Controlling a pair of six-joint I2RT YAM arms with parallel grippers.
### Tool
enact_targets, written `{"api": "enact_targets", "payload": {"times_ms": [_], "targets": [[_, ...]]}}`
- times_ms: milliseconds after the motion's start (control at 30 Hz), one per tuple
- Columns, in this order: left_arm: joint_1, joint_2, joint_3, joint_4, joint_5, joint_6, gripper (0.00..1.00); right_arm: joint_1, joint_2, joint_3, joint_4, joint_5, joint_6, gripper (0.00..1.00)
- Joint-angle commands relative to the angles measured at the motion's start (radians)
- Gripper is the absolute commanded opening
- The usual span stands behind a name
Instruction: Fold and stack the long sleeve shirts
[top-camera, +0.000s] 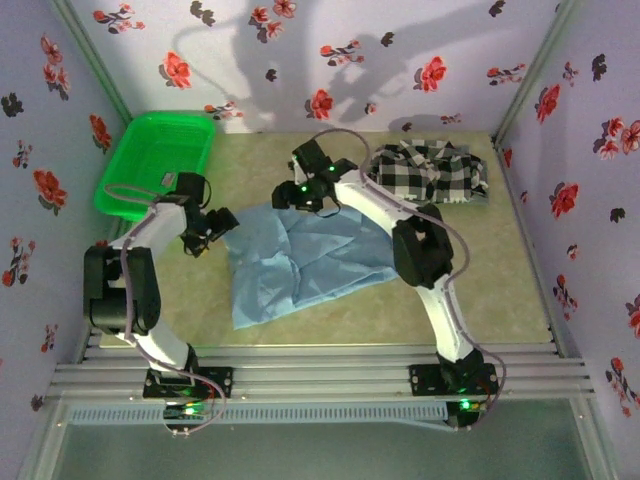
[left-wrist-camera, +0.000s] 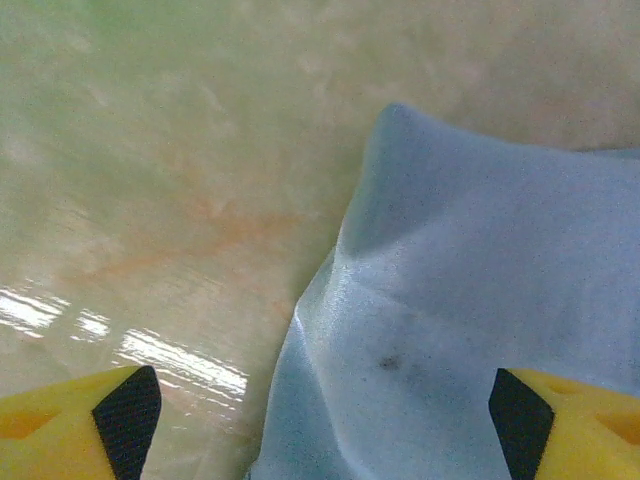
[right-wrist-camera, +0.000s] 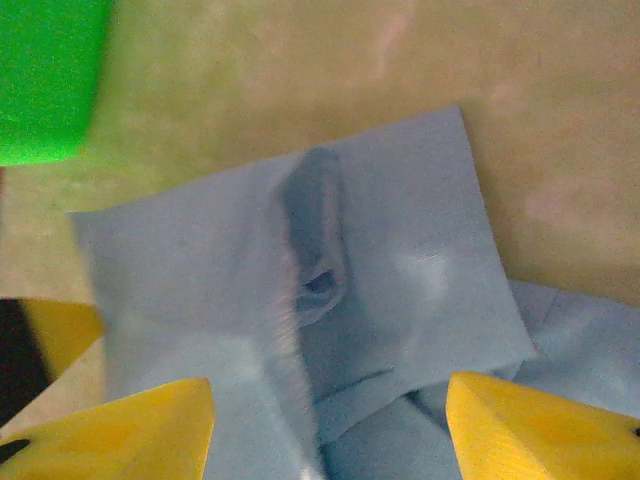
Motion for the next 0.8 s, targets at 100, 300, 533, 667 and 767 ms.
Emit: {"api": "enact_targets", "payload": {"times_ms": [100, 300, 533, 667, 767], "targets": [[0.006, 0.052, -0.053, 0.232, 0.126, -0.097, 0.87, 0.004, 0.043, 0.054, 0.039, -0.026, 0.01, 0.65], [0.005, 0.133, -0.004, 0.252, 0.169, -0.072, 0.74, 0.016, 0.043, 0.032, 0.043, -0.006, 0.02, 0.65], [-0.023, 0.139, 0.018, 0.225, 0.181, 0.022, 0.26, 0.012, 0.064, 0.1, -0.022, 0.075, -0.017, 0.67], [-0.062, 0.078, -0.008, 0.224, 0.163, 0.055, 0.14, 0.013, 0.062, 0.128, -0.035, 0.098, -0.025, 0.69], [-0.093, 0.013, -0.035, 0.215, 0.126, 0.059, 0.12, 0.013, 0.044, 0.123, -0.036, 0.12, -0.026, 0.69]]}}
